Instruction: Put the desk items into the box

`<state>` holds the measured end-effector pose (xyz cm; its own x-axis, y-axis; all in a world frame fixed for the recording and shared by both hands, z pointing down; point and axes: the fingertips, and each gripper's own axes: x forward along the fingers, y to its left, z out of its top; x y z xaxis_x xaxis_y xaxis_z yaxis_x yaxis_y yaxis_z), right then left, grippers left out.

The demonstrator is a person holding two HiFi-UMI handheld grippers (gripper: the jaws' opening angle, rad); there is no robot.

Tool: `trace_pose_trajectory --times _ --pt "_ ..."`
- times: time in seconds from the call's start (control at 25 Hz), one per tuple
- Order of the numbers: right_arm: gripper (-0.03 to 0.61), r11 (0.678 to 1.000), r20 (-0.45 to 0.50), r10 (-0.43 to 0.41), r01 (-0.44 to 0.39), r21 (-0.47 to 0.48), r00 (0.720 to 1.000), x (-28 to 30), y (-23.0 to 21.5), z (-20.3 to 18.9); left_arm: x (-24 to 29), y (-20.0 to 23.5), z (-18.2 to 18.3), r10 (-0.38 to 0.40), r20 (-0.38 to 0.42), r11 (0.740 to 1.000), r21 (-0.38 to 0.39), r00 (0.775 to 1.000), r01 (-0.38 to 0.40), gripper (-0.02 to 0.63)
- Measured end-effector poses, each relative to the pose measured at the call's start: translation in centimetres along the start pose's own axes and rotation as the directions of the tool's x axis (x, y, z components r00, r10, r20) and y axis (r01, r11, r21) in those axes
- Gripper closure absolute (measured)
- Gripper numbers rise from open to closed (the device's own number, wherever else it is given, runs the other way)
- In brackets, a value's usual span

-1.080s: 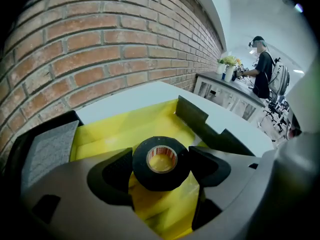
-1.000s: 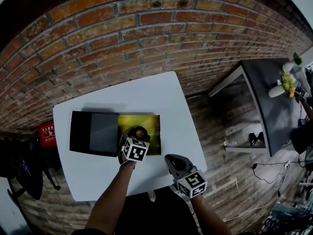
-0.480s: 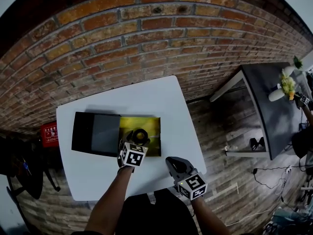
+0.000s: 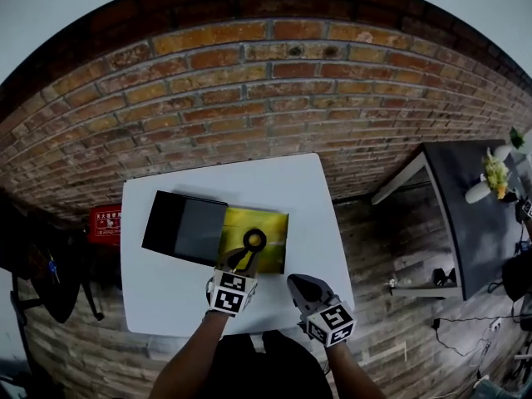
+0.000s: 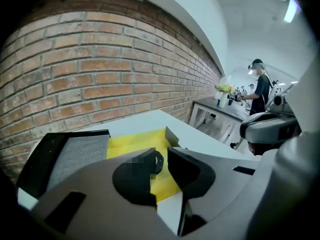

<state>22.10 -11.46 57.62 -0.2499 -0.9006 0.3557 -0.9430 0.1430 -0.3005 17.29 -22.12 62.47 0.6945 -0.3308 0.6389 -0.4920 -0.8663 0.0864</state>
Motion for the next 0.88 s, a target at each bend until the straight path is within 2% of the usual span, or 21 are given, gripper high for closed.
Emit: trace_pose_trajectory --times 0.24,0.4,0.64,0.88 --pt "0.556 0.999 0.021 0.046 -0.045 -0.024 0.999 -0.5 1.0 1.2 -5.0 -0.5 0.2 0.035 0.068 0.997 -0.064 0.997 -0.03 0.599" --pt "0.555 0.996 0.034 0.077 -0.076 -0.051 0.996 -1.1 1.9 2.2 -8.3 -0.9 -0.3 0.057 0.112 0.992 -0.114 0.992 -0.045 0.6" --pt "0.557 0.99 0.089 0.116 -0.108 -0.093 0.989 -2.8 3.1 4.4 -14.1 -0.3 -1.4 0.126 0.202 0.978 -0.19 0.971 -0.087 0.6" --pt "0.557 0.99 0.131 0.091 -0.076 -0.115 0.987 -4.8 4.0 5.9 -19.1 1.5 -2.3 0.171 0.253 0.966 -0.234 0.952 -0.111 0.601"
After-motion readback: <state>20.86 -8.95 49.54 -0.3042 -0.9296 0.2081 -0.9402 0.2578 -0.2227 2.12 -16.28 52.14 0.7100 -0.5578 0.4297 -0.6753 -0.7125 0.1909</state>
